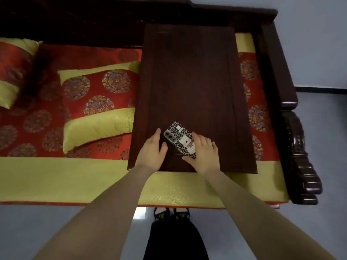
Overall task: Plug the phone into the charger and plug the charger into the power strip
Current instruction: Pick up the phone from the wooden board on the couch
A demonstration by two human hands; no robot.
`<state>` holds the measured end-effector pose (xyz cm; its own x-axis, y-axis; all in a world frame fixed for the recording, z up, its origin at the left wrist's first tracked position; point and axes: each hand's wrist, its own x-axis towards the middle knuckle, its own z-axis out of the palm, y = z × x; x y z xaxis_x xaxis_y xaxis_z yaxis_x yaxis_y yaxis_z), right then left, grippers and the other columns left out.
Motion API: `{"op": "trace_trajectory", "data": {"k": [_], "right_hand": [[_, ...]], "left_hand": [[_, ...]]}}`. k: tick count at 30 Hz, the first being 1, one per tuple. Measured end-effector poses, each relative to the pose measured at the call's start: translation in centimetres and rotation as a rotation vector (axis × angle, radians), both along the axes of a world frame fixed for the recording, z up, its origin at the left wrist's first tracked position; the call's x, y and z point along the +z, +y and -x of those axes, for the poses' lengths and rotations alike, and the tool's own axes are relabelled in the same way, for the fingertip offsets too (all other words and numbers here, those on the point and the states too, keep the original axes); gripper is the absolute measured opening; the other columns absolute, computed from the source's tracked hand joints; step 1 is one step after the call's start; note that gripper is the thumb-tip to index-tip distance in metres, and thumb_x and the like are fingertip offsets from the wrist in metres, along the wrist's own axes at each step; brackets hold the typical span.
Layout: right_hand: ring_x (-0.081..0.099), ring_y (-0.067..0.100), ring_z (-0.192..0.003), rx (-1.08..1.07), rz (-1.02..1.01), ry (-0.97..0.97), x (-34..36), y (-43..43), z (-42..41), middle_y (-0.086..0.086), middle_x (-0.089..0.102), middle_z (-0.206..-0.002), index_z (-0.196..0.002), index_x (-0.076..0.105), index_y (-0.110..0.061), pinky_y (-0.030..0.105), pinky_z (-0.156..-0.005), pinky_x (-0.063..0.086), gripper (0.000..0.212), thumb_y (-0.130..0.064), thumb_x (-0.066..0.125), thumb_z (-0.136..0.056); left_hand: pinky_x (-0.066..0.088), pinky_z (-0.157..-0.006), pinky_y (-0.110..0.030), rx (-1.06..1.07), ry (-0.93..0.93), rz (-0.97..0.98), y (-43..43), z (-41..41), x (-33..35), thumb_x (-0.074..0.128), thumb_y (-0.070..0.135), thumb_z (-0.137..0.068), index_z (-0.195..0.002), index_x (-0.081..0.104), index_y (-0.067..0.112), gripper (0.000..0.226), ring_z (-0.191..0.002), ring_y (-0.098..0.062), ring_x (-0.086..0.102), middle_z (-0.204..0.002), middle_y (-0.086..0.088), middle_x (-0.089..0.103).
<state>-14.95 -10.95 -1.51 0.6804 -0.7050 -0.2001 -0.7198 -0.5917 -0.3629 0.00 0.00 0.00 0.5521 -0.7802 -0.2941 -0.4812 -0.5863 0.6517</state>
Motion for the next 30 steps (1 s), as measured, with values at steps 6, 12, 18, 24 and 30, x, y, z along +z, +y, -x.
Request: {"op": "trace_trajectory", "data": {"k": [6, 12, 18, 24, 30], "right_hand": [[0.041, 0.024, -0.122, -0.073, -0.099, -0.133, 0.0, -0.6, -0.7, 0.007, 0.05, -0.132, -0.144, 0.026, -0.011, 0.041, -0.103, 0.04, 0.101, -0.024, 0.084, -0.062], [0.039, 0.02, -0.122, 0.02, -0.2, -0.201, 1.7, -1.3, -0.6, 0.007, 0.05, -0.131, -0.141, 0.029, -0.01, 0.042, -0.104, 0.038, 0.1, -0.02, 0.083, -0.058], [0.041, 0.021, -0.12, 0.278, -0.154, -0.143, 5.5, -1.3, -0.7, 0.006, 0.05, -0.131, -0.142, 0.031, -0.011, 0.041, -0.099, 0.043, 0.095, -0.026, 0.079, -0.061], [0.04, 0.021, -0.117, 0.561, -0.019, -0.068, 8.5, 0.9, -3.1, 0.004, 0.046, -0.131, -0.141, 0.036, -0.015, 0.041, -0.094, 0.045, 0.089, -0.036, 0.074, -0.063], [0.042, 0.022, -0.114, 0.915, -0.021, -0.124, 10.4, 9.0, -9.3, 0.003, 0.047, -0.127, -0.138, 0.038, -0.015, 0.044, -0.09, 0.047, 0.088, -0.04, 0.071, -0.06]], "left_hand": [[0.029, -0.107, -0.03, 0.189, 0.162, 0.037, -1.3, -0.7, -0.9, 0.04, 0.028, -0.094, -0.145, 0.027, 0.011, 0.055, -0.132, -0.025, 0.041, -0.143, -0.013, 0.047], [0.036, -0.103, -0.028, 0.514, 0.606, 0.08, -3.2, -1.7, 0.1, 0.052, 0.036, -0.088, -0.136, 0.043, 0.015, 0.054, -0.12, -0.022, 0.052, -0.133, -0.008, 0.055], [0.057, -0.078, -0.03, 0.522, 0.936, 0.065, -1.1, -2.5, 2.2, 0.068, 0.024, -0.081, -0.108, 0.064, 0.008, 0.031, -0.09, -0.019, 0.068, -0.109, -0.011, 0.07], [0.057, -0.069, -0.031, 0.605, 1.072, 0.282, 5.1, -2.3, 5.2, 0.069, 0.021, -0.081, -0.109, 0.062, 0.015, 0.03, -0.077, -0.016, 0.07, -0.096, -0.002, 0.072], [0.058, -0.073, -0.033, 0.903, 0.977, 0.505, 17.5, -2.1, 7.9, 0.068, 0.024, -0.081, -0.114, 0.06, 0.014, 0.035, -0.079, -0.018, 0.068, -0.101, -0.008, 0.071]]}}
